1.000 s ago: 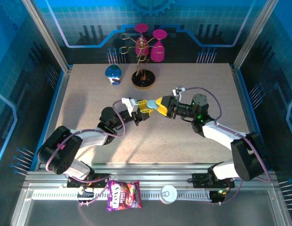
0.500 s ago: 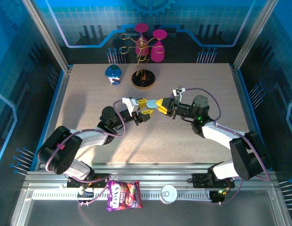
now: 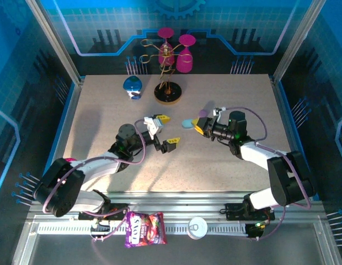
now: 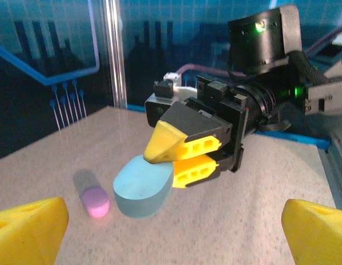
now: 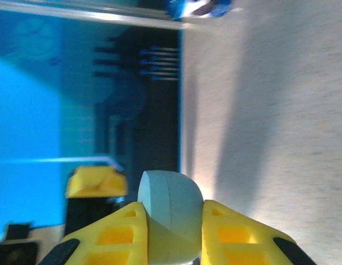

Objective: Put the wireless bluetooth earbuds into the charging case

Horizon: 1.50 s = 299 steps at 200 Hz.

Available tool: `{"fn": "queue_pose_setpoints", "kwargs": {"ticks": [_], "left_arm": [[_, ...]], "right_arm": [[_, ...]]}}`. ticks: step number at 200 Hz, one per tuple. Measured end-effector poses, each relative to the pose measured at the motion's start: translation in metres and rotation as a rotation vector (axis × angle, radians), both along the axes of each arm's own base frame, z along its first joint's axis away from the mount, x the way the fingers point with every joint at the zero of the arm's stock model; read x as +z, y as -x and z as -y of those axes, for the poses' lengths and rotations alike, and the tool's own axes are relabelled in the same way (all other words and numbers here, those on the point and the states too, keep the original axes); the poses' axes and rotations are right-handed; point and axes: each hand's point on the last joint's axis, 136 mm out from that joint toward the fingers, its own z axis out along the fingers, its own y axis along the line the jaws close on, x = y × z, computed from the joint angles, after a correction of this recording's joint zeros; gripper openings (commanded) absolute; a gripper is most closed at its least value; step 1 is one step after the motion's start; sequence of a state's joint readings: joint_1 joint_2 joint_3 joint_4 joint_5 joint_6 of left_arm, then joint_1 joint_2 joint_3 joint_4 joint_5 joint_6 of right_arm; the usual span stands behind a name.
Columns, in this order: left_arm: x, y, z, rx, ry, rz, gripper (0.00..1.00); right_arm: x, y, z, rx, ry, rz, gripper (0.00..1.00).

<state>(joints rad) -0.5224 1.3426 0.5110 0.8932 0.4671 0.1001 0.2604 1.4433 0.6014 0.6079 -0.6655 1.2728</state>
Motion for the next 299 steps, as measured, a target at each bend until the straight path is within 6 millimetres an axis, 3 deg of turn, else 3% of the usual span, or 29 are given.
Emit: {"fn": "queue_pose_setpoints", "kwargs": {"ticks": [55, 110, 122, 164, 200, 241, 263, 280, 299], "left_arm": [[-0.049, 0.009, -0.011, 0.026, -0.185, -0.105, 0.99], [-0.07, 0.015, -0.014, 0.015, -0.25, -0.16, 0.99], [-0.071, 0.015, -0.015, 0.014, -0.255, -0.163, 0.99], [-0.074, 0.008, -0.02, 0.065, -0.251, -0.189, 0.99], [-0.071, -0.022, -0.052, 0.264, -0.236, -0.219, 0.99], [-0.05, -0.053, -0.112, 0.584, -0.198, -0.164, 0.99], [-0.058, -0.062, -0.155, 0.765, -0.198, -0.159, 0.99], [-0.071, -0.064, -0.184, 0.875, -0.218, -0.176, 0.99], [-0.082, -0.069, -0.207, 0.954, -0.229, -0.196, 0.99]], "right_arm": [[-0.084, -0.014, 0.019, -0.059, 0.272, -0.097, 0.16], [-0.13, -0.014, 0.032, -0.083, 0.398, -0.158, 0.22], [-0.13, -0.015, 0.033, -0.084, 0.406, -0.151, 0.28], [-0.13, -0.013, 0.045, -0.104, 0.491, -0.13, 0.68], [-0.095, -0.015, 0.07, -0.165, 0.622, -0.008, 0.95], [-0.044, -0.022, 0.112, -0.268, 0.866, 0.212, 0.99], [-0.028, -0.027, 0.14, -0.332, 1.052, 0.32, 1.0], [-0.028, -0.03, 0.159, -0.369, 1.19, 0.385, 1.0], [-0.046, -0.028, 0.179, -0.383, 1.319, 0.417, 1.0]]}}
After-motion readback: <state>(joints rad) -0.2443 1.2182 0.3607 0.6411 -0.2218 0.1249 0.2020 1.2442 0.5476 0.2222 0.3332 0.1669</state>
